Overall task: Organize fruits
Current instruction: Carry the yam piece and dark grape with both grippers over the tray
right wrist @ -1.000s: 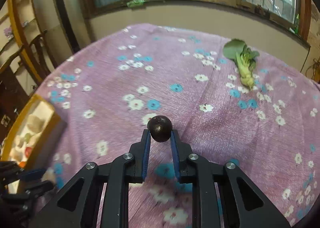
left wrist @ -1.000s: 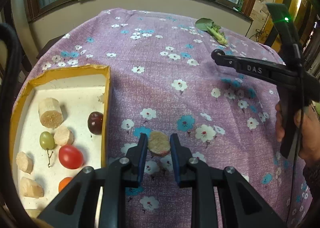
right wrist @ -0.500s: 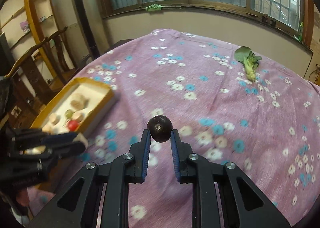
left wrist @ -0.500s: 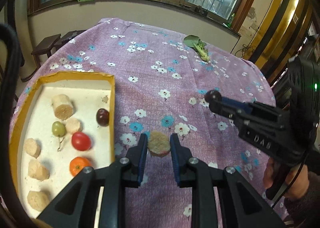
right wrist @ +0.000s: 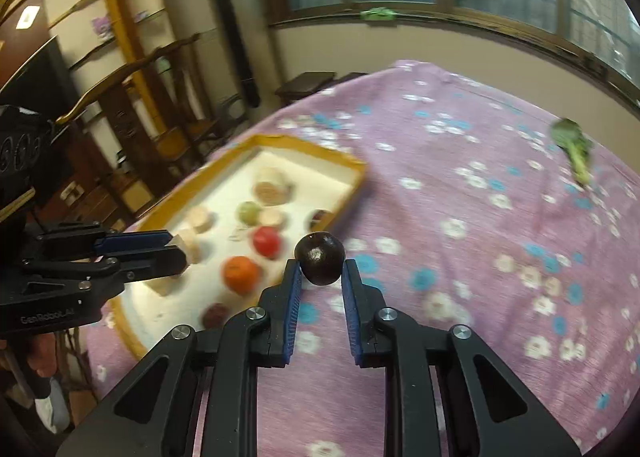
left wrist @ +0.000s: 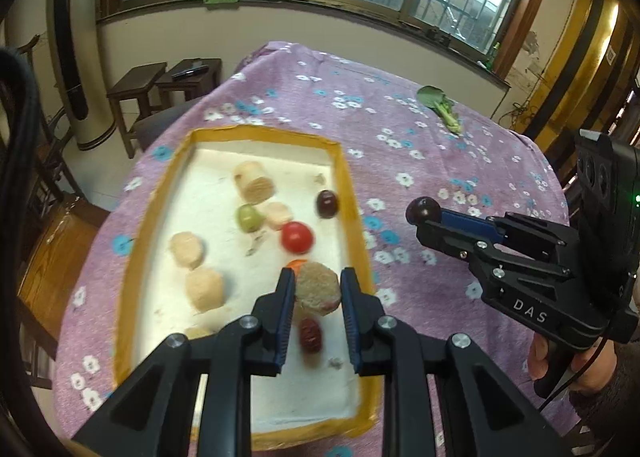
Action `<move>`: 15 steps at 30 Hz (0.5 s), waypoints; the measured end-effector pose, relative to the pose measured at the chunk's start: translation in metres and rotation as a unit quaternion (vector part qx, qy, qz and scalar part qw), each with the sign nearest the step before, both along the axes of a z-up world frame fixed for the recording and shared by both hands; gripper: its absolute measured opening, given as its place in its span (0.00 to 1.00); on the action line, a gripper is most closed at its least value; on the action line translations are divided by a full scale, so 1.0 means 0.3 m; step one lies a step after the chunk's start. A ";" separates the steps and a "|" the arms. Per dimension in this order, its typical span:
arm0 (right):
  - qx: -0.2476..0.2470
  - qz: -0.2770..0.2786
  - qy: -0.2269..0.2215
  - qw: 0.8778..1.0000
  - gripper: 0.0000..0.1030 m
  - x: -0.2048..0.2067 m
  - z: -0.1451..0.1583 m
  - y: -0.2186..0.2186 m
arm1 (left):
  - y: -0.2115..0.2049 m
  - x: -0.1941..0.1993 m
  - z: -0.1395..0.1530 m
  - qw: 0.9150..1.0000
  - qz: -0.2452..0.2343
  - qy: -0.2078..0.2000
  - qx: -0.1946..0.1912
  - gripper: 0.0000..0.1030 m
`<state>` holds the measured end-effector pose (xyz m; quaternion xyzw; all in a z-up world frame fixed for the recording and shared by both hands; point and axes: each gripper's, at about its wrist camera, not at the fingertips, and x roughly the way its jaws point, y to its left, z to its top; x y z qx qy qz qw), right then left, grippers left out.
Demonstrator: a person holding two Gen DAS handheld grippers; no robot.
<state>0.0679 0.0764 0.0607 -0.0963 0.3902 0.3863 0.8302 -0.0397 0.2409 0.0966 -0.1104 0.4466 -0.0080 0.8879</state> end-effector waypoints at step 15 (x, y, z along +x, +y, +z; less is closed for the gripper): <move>-0.031 0.097 0.036 0.994 0.19 -0.140 -0.127 0.238 | 0.084 -0.126 -0.111 0.999 0.035 0.033 -0.010 0.24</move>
